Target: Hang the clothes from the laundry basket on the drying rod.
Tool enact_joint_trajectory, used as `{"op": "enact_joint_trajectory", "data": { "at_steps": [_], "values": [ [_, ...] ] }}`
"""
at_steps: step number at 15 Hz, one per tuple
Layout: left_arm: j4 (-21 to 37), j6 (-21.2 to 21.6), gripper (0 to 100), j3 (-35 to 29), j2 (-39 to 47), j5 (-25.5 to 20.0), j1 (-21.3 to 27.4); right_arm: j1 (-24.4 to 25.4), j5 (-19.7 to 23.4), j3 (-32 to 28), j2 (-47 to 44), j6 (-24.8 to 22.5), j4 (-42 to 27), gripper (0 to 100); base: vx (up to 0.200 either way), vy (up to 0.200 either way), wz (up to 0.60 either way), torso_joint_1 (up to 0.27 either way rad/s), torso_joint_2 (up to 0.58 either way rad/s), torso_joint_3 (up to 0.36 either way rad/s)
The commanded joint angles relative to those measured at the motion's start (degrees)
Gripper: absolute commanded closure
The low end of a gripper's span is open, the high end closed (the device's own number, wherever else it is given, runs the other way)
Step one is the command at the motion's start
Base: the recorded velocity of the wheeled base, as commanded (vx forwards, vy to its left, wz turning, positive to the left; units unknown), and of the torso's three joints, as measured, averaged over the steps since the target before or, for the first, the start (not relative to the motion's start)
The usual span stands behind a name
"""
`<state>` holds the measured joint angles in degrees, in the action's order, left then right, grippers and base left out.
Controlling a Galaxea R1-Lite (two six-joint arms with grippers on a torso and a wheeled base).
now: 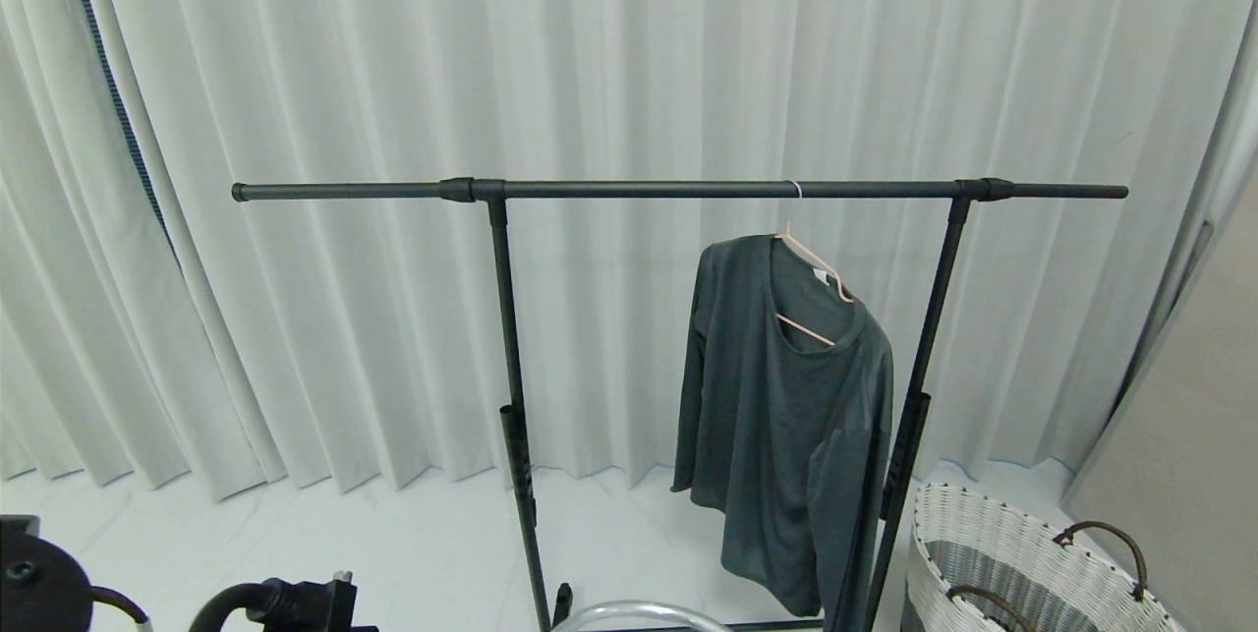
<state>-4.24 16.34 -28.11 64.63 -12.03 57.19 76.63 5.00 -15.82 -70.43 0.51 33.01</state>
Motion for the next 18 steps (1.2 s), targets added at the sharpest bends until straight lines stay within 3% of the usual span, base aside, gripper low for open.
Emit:
{"op": "enact_joint_trajectory", "data": {
  "at_steps": [1, 3, 4, 5, 6, 8, 12, 15, 18],
  "values": [
    [-0.06, 0.01, 100, 0.07, -0.03, 0.34, -0.23, -0.43, -1.57, 0.18, -0.15, 0.02, -0.23, 0, 0.0, 0.0, 0.0, 0.0, 0.0, 0.0],
    [-0.15, -0.08, 100, 0.16, -0.21, 3.33, -0.58, -3.07, -5.53, 0.71, 0.02, 0.02, -0.23, 0, 0.0, 0.0, 0.0, 0.0, 0.0, 0.0],
    [-0.15, -0.08, 100, 0.16, -0.21, 7.29, -0.58, -6.23, -7.11, 1.32, 0.29, 0.02, -0.14, 0, 0.0, 0.0, 0.0, 0.0, 0.0, 0.0],
    [-0.06, 0.01, 100, 0.16, -0.21, 9.13, -0.58, -7.55, -7.46, 1.5, 0.38, 0.1, -0.14, 0, 0.0, 0.0, 0.0, 0.0, 0.0, 0.0],
    [-0.15, 0.1, 100, 0.69, -0.3, 14.67, -0.58, -11.42, -7.99, 2.02, 0.99, 0.19, -0.14, 0, 0.0, 0.0, 0.0, 0.0, 0.0, 0.0],
    [-0.59, -0.6, 100, 0.69, -0.3, 19.06, -1.29, -15.63, -8.07, 3.08, 1.43, 0.45, -0.14, 0, 0.0, 0.0, 0.0, 0.0, 0.0, 0.0],
    [-4.63, -3.77, 100, -2.03, 0.76, 20.82, -7.79, -18.18, -8.07, 3.08, 0.64, 2.04, -0.05, 0, 0.0, 0.0, 0.0, 0.0, 0.0, 0.0],
    [-4.63, -8.69, 100, -9.24, 3.57, 22.32, -8.06, -18.18, -8.07, 0.09, -2.96, 3.27, 0.03, 0, 0.0, 0.0, 0.0, 0.0, 0.0, 0.0],
    [-4.81, -8.86, 100, -15.04, 6.38, 22.58, -8.06, -18.18, -8.34, -6.85, -9.91, 3.79, 0.39, 0, 0.0, 0.0, 0.0, 0.0, 0.0, 0.0]
  ]
}}
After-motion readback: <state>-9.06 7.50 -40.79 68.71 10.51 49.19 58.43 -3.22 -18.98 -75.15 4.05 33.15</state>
